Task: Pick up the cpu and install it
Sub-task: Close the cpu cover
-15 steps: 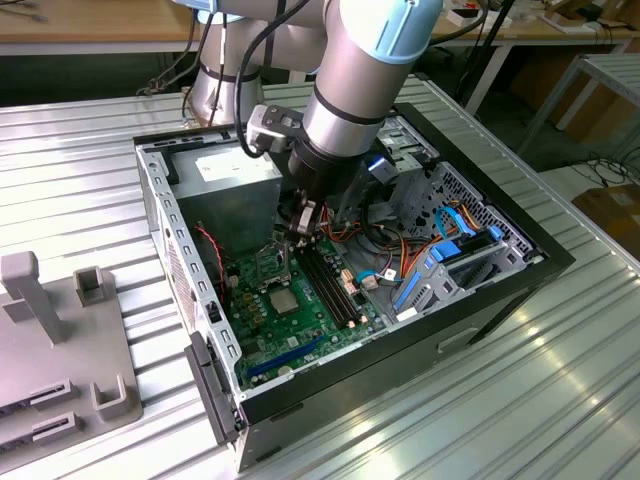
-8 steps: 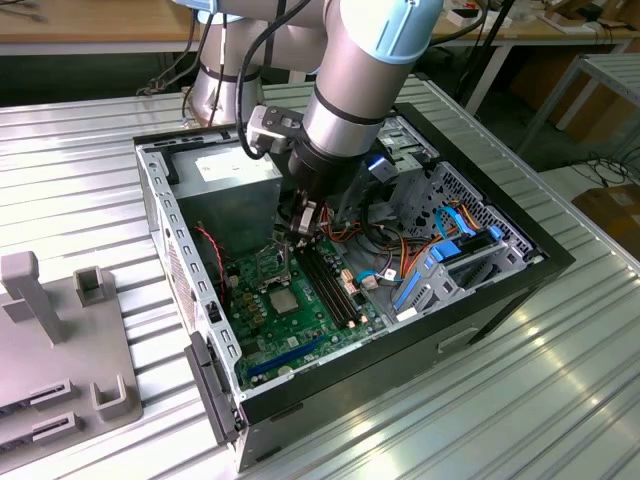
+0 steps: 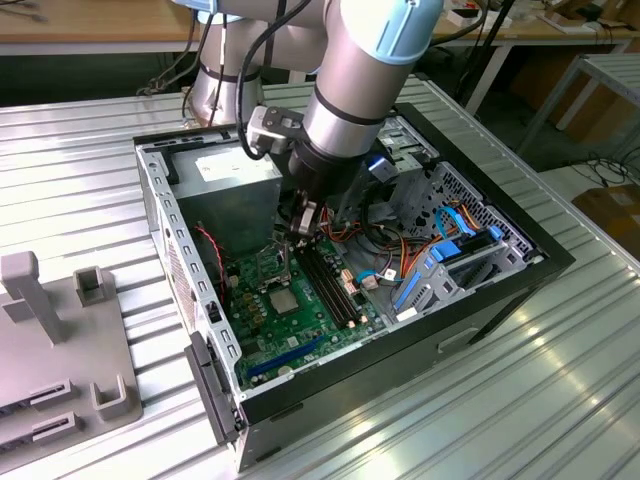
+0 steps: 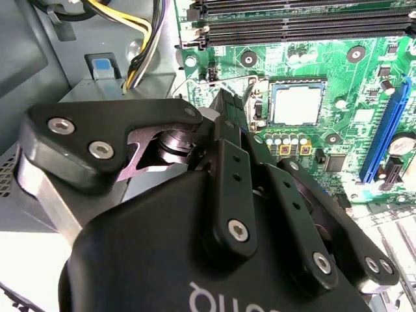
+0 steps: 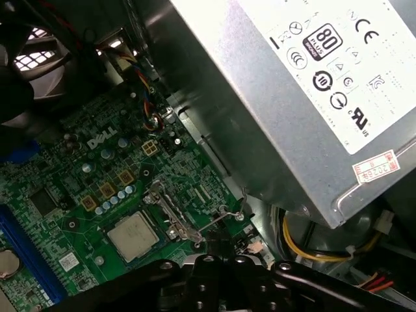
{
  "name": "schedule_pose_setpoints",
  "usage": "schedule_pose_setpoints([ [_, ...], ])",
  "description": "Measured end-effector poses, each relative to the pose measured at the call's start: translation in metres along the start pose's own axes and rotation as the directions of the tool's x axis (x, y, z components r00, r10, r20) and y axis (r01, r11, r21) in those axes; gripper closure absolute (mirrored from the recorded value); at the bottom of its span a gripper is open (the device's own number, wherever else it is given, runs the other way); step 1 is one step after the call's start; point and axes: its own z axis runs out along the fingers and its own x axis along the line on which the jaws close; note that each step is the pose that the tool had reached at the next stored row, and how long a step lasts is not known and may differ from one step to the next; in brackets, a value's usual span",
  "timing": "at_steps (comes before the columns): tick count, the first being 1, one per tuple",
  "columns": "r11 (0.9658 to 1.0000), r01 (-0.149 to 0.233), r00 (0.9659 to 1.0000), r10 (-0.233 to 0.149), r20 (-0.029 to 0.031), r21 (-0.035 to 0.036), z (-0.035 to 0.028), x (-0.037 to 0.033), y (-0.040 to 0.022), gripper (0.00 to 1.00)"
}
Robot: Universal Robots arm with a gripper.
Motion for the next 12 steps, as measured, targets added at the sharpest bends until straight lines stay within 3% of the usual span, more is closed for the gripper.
schedule_pose_setpoints([
  [2, 1.0, 0.003, 1.0, -0.003, 0.0006, -0.0006, -0.0011, 0.0115, -0.0078, 0.88],
  [12, 1.0, 0.005, 1.0, -0.005, 0.0045, -0.0035, -0.0019, 0.0199, -0.0134, 0.88],
])
